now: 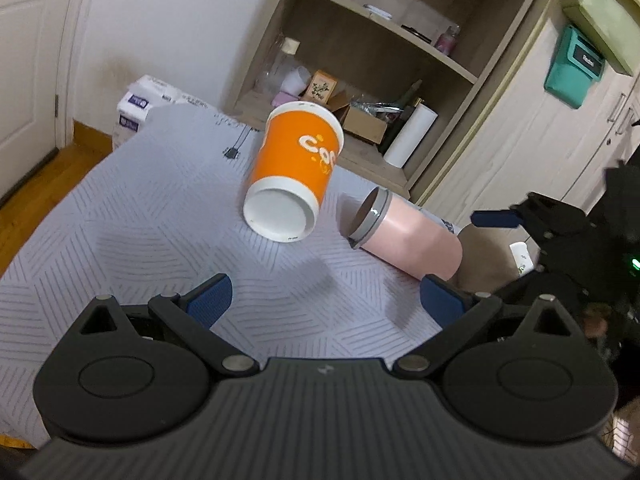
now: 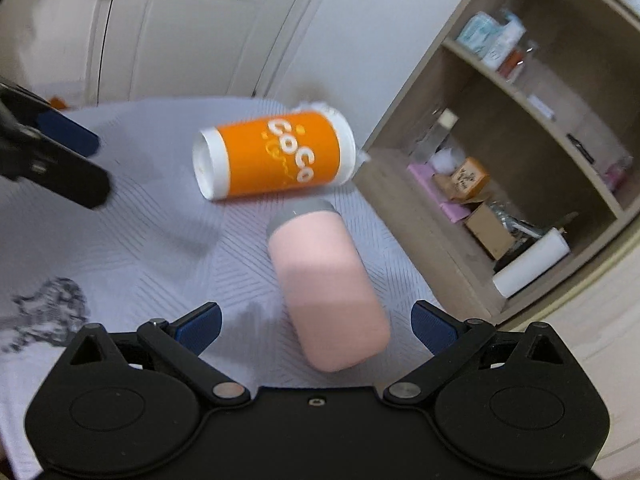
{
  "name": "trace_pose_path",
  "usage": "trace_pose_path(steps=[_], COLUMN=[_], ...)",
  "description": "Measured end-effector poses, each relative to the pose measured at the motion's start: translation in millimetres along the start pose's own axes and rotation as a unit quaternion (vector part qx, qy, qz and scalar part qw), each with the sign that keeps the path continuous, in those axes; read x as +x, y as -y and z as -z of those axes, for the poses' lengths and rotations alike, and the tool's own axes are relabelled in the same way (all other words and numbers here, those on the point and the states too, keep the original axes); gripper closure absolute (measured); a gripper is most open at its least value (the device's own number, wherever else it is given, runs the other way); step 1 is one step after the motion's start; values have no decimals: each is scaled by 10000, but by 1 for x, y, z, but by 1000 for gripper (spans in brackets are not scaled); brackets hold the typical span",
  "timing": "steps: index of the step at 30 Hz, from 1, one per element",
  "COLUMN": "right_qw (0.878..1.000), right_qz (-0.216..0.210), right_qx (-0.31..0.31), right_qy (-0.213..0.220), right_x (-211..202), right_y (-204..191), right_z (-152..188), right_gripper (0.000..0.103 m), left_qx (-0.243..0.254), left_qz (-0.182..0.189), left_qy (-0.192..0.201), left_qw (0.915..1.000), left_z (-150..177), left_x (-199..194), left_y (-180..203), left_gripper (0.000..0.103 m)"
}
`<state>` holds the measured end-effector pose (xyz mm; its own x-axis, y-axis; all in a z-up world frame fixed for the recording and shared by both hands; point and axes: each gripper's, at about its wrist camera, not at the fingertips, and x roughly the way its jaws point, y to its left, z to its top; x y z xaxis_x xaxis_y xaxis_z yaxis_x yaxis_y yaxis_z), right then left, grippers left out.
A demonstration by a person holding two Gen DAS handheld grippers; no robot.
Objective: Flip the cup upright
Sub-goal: 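Move the right tool down over the pink tumbler and straddle its base, then close the right gripper on the pink tumbler's base end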
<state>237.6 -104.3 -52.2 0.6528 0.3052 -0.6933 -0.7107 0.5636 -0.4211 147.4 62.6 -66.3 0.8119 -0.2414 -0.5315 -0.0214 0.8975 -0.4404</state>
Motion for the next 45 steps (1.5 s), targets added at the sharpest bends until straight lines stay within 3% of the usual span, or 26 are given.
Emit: trace_pose_path(steps=[4, 6, 11, 14, 18, 26, 30, 34, 39, 42, 45], right_qw=[9995, 9986, 9947, 9944, 9939, 9865, 9736, 9491, 9319, 9098, 9021], right_qz=[-172, -321, -637, -575, -580, -537, -562, -1033, -1302, -1677, -1699], right_qx=[-45, 271, 655, 574, 649, 1408, 2076, 2801, 3228, 3649, 3852], right_qy=[-259, -328, -470, -670, -670, -642, -764, -1004, -1024, -1045, -947], right_x=[22, 29, 38, 43, 38, 14, 2, -7, -21, -30, -44], right_y=[14, 25, 37, 33, 30, 18, 12, 12, 9, 12, 11], right_z=[-5, -6, -6, -6, -8, -15, -14, -6, 11, 25, 36], right_gripper=[1, 1, 11, 29, 31, 36, 36, 36, 36, 36, 36], left_qx=[-81, -133, -96, -95, -150, -261, -259, -266, -202, -144, -97], left_qz=[68, 89, 166, 172, 212, 245, 317, 357, 483, 546, 598], left_qy=[-48, -79, -45, -38, -92, -89, -147, -177, -215, -235, -294], left_qw=[9999, 9998, 9998, 9998, 9996, 9993, 9991, 9989, 9984, 9981, 9977], left_z=[1, 1, 2, 4, 7, 7, 9, 12, 17, 18, 21], left_x=[4, 4, 3, 1, 1, -8, -13, -19, -29, -33, -36], left_y=[-6, -7, -6, -4, -4, -6, -3, -1, 7, 15, 22], left_gripper=[2, 2, 2, 2, 1, 1, 1, 1, 1, 1, 1])
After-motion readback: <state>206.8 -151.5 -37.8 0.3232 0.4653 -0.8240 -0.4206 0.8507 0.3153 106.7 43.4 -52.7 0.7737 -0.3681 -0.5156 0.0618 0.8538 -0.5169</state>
